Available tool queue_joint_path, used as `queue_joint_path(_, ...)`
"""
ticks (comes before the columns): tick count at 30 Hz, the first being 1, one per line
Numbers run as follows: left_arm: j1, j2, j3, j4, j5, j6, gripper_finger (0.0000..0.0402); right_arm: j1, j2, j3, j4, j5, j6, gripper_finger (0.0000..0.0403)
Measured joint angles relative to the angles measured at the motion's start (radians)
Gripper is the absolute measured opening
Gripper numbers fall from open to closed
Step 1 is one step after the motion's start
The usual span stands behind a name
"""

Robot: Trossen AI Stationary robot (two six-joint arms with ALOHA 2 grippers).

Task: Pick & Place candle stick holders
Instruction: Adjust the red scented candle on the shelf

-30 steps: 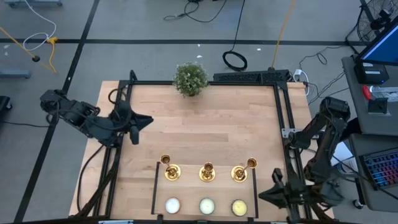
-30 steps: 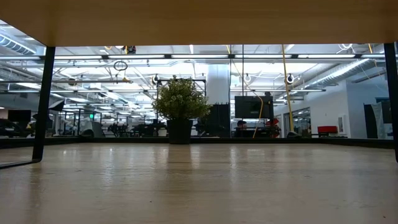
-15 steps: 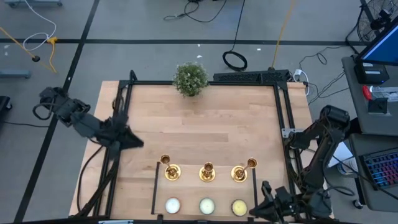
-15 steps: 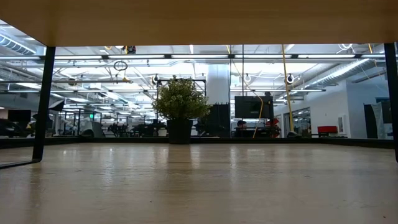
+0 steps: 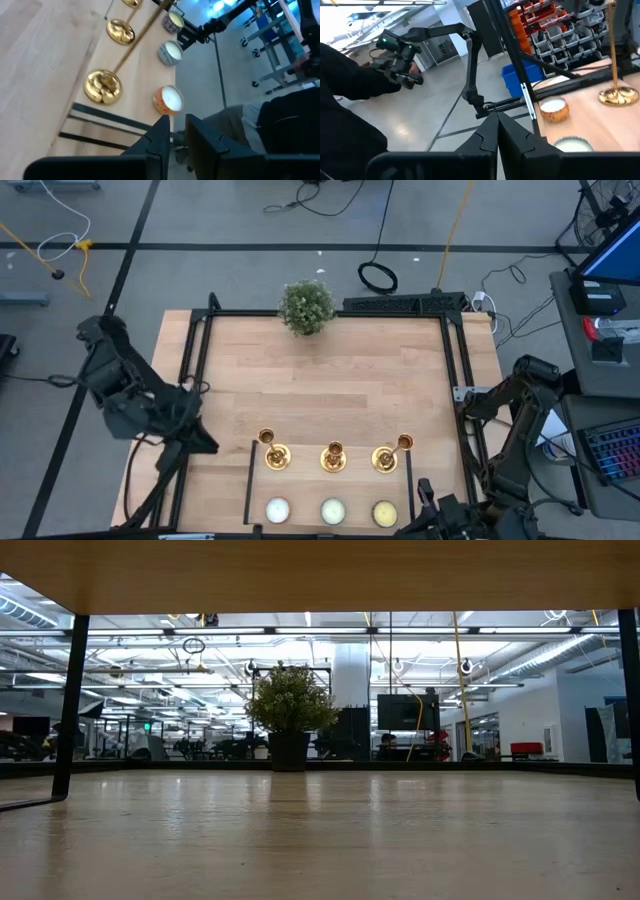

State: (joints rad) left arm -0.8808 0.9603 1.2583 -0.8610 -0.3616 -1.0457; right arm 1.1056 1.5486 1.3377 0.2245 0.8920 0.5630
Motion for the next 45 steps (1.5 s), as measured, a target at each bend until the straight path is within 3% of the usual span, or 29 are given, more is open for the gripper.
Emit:
queue_joint_path(5,-0.079,0.002,0.0,0.001,-0.096,-0.052,0.0065,-0.038,0.015,0.06,-0.065,-0.038,0.005,0.0)
queue_joint_path(14,-0.173,0.002,0.0,0.001,-0.241,-0.114,0.0065,-0.125,0.124,0.238,-0.343,-0.304,0.084,0.0)
queue_joint_path(21,-0.214,0.002,0.0,0.001,-0.31,-0.12,0.0065,-0.186,0.212,0.457,-0.711,-0.522,0.175,0.0)
queue_joint_path(27,-0.228,0.002,0.0,-0.002,-0.351,-0.112,0.0065,-0.24,0.226,0.511,-0.907,-0.659,0.287,0.0)
queue_joint_path(45,-0.286,0.062,0.0,-0.002,-0.373,-0.169,0.0065,-0.279,0.295,0.511,-0.914,-0.627,0.304,0.0)
